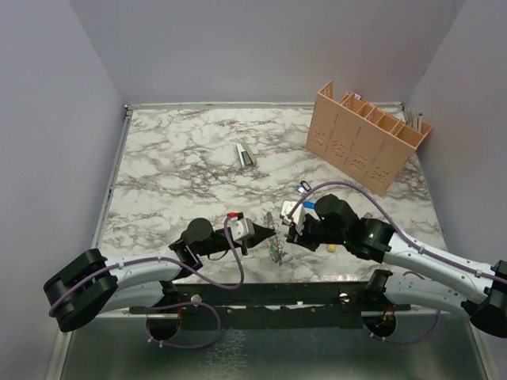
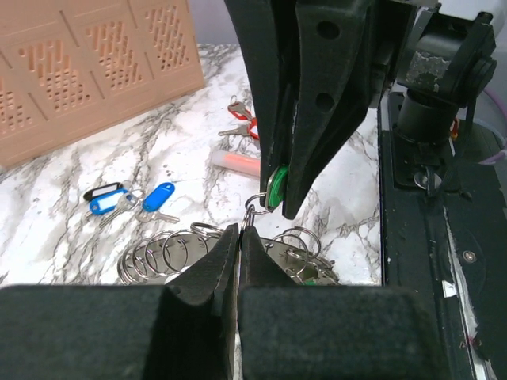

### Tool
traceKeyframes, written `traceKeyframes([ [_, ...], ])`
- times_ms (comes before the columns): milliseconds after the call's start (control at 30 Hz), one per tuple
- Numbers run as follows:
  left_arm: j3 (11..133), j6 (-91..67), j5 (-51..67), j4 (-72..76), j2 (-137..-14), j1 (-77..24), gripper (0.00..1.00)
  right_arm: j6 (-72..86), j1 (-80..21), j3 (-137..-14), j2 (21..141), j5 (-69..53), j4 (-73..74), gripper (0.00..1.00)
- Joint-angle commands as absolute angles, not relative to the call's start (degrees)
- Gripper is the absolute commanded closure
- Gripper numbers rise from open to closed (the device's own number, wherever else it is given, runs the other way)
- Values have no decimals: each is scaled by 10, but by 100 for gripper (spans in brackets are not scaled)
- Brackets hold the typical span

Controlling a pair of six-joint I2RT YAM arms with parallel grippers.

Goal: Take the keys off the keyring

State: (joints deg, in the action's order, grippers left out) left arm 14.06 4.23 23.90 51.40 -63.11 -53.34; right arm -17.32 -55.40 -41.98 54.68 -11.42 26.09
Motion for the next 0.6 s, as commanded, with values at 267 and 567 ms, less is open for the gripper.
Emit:
traceKeyframes([
  [267,92,64,194,615,-600,-530,100,-121,-553,-287,521,-103,-14,87],
  [567,88,85,234,616,-616,-530,100,-112,-553,-220,427,-81,-94,58],
])
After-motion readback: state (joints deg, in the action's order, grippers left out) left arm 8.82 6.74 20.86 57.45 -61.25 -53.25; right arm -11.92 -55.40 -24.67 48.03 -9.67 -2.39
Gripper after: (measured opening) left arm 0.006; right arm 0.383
